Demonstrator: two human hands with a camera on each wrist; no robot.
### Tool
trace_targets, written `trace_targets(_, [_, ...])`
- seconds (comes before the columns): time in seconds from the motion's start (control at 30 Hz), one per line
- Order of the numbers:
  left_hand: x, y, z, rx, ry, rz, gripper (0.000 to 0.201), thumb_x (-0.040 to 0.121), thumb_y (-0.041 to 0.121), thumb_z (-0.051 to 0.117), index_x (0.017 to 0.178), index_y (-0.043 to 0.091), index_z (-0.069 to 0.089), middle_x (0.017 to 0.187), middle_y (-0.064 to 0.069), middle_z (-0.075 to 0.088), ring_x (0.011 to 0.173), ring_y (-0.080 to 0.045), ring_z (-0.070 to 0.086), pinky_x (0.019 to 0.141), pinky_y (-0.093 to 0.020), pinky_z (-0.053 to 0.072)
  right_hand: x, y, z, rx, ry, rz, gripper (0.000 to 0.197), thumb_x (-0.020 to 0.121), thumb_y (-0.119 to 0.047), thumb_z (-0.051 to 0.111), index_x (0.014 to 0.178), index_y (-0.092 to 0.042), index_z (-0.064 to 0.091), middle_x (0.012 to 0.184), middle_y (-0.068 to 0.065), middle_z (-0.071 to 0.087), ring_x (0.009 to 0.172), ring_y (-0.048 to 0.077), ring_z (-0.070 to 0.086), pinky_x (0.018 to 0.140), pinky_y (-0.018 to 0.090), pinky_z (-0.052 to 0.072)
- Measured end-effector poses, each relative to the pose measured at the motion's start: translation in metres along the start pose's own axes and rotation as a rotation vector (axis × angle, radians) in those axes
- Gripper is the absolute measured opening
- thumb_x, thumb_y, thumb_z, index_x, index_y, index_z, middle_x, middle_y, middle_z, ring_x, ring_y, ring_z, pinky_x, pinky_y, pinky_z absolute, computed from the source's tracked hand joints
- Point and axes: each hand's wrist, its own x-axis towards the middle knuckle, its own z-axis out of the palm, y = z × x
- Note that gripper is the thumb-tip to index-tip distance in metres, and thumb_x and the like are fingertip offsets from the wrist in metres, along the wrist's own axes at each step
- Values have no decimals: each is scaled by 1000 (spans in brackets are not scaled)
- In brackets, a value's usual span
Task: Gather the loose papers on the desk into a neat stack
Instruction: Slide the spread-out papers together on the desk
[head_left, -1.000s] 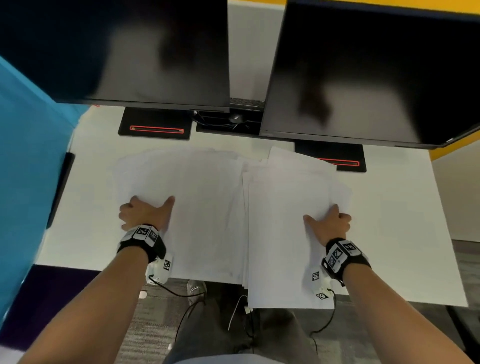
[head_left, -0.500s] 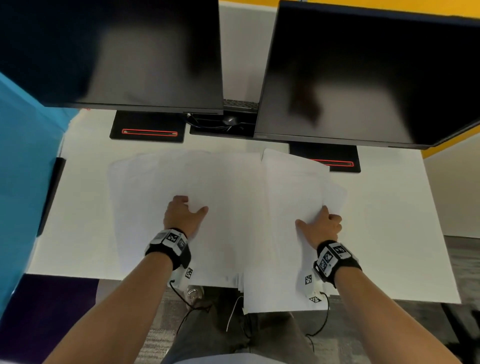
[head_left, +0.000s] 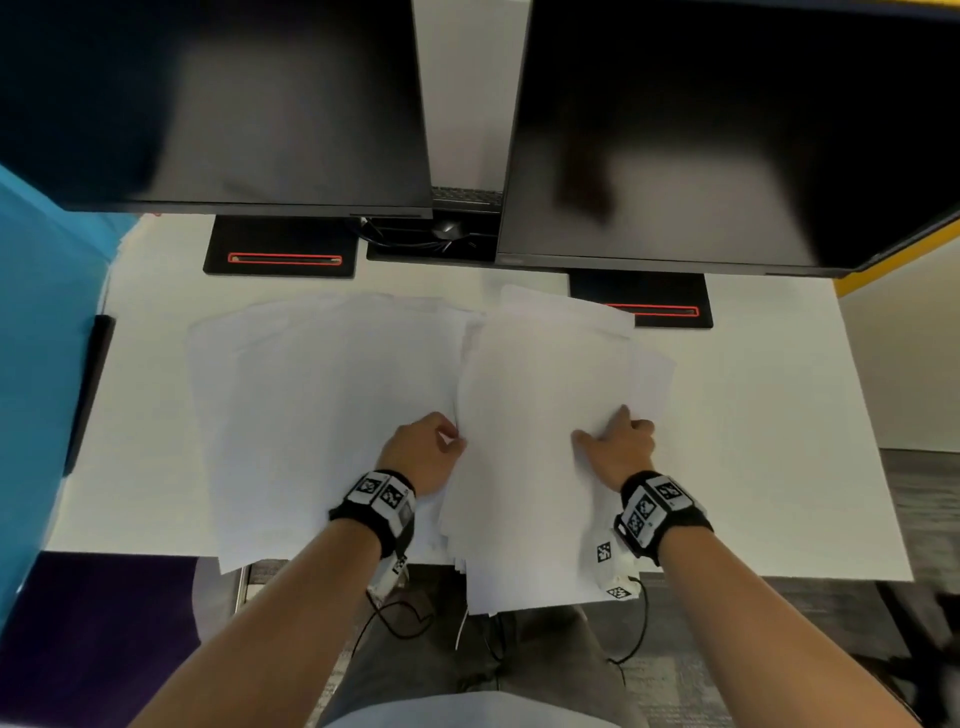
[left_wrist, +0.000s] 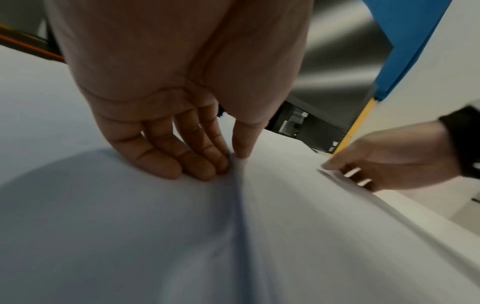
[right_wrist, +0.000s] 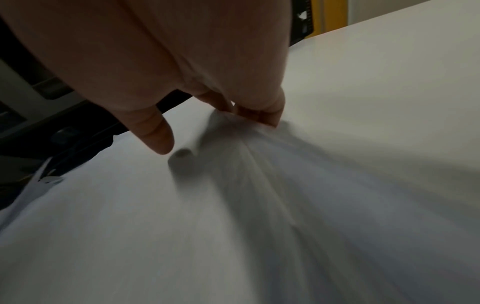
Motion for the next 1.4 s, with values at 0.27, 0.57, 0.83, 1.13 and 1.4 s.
trace_targets(0.27, [-18, -19, -1, 85, 115, -61, 30, 88, 53, 57, 100, 26, 61, 91, 7, 66, 86, -17, 64, 75, -25, 48, -4, 36, -14, 49, 91, 78, 64, 87, -39, 57, 136, -4, 36, 139, 18, 29, 122, 44, 43, 103, 50, 42])
trace_targets(0.57, [-26, -37, -8, -121, 256, -79, 23, 82, 46, 66, 95, 28, 69, 91, 10, 69, 87, -12, 66, 82, -26, 53, -21, 42, 14, 8, -13, -51, 67, 87, -33, 59, 141, -7, 29, 137, 19, 31, 114, 43, 52, 100, 45, 46])
trace_targets(0.83, [1, -124, -118, -30, 523, -823, 120, 56, 81, 64, 140, 2, 33, 135, -23, 39, 125, -40, 39, 99, -55, 37, -12, 35, 9, 82, 47, -41, 72, 79, -45, 66, 135, -14, 34, 126, 14, 33, 105, 40, 56, 100, 48, 48])
trace_targets(1.13, [14, -106, -107, 9, 440, -627, 129, 39, 89, 67, 135, 6, 41, 133, -16, 51, 123, -38, 48, 99, -53, 42, -13, 10, 16, 26, 61, -26, 89, 83, -42, 65, 152, -16, 15, 139, 15, 25, 129, 41, 38, 105, 47, 40])
trace_targets(1.4, [13, -81, -83, -190, 393, -527, 114, 53, 69, 80, 140, 9, 35, 140, -16, 42, 130, -37, 41, 104, -50, 41, -10, 7, 18, 28, 116, 40, 77, 80, -42, 65, 141, -13, 28, 133, 16, 30, 124, 42, 38, 99, 52, 44])
